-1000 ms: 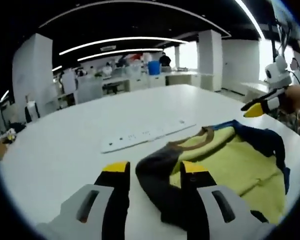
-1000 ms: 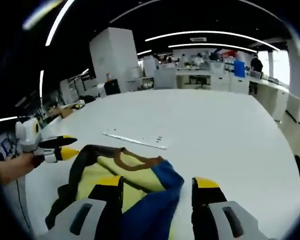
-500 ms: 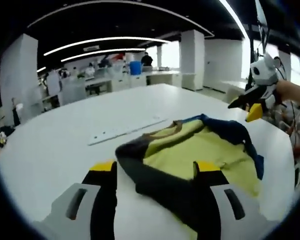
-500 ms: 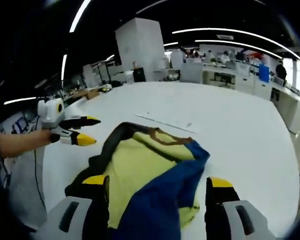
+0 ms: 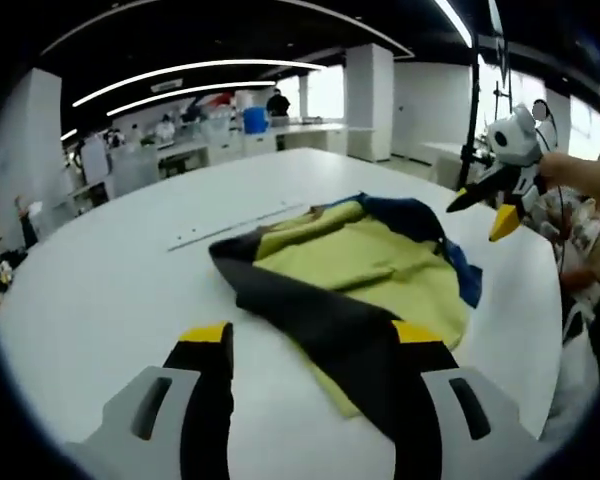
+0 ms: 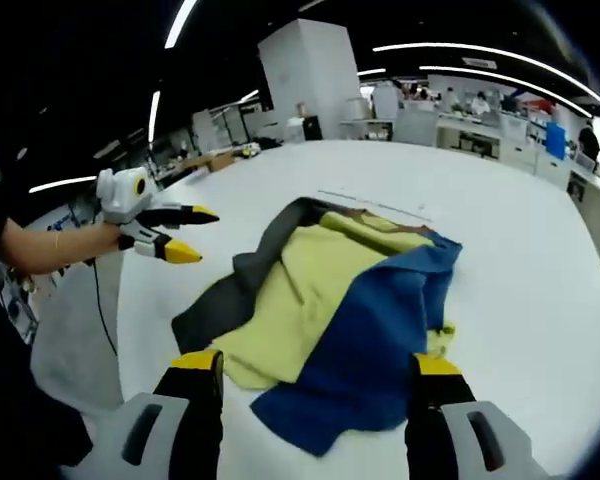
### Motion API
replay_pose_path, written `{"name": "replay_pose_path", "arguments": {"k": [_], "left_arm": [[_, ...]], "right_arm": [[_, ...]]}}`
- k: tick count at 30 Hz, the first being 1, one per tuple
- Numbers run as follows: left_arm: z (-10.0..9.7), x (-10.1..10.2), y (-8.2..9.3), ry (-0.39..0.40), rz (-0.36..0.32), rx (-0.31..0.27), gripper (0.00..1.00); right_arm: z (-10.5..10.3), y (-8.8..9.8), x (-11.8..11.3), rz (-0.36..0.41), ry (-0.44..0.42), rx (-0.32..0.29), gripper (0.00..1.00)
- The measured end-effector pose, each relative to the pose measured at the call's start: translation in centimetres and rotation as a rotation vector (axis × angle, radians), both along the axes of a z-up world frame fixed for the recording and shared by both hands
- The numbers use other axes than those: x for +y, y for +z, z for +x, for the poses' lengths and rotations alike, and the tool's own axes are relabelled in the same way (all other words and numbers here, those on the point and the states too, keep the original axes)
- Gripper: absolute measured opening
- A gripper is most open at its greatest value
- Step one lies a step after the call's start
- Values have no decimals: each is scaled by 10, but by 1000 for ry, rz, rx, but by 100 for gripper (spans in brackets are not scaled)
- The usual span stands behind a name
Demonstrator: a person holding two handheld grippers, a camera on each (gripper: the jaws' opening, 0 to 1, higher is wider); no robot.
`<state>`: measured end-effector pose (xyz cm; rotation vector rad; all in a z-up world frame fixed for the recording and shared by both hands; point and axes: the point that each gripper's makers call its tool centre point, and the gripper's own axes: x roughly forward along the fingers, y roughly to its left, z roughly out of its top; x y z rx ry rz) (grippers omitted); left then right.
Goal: Fold the garment on the visible template until the final outline fits inside the template.
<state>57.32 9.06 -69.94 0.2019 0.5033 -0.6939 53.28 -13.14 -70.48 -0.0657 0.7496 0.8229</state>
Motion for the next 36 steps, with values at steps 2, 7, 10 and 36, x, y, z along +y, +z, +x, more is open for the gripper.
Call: {"name": "replay_pose_path", "arguments": {"k": [2,7,10,36], "left_arm": [[-10,-2,-4,2,-7,11,58],[-29,-10,-14,2,-11,36,56],[-37,-14,-20,9,-24,45,55],[-79,-7,-75,145,65,181,34]], "right_arm": [[-11,-4,4,16,28,17,70],[-30,-16,11,9,69,37,66],[-35,-25,12,-9,71,35,64],[-40,-73,8,-278,74,-67,30]]}}
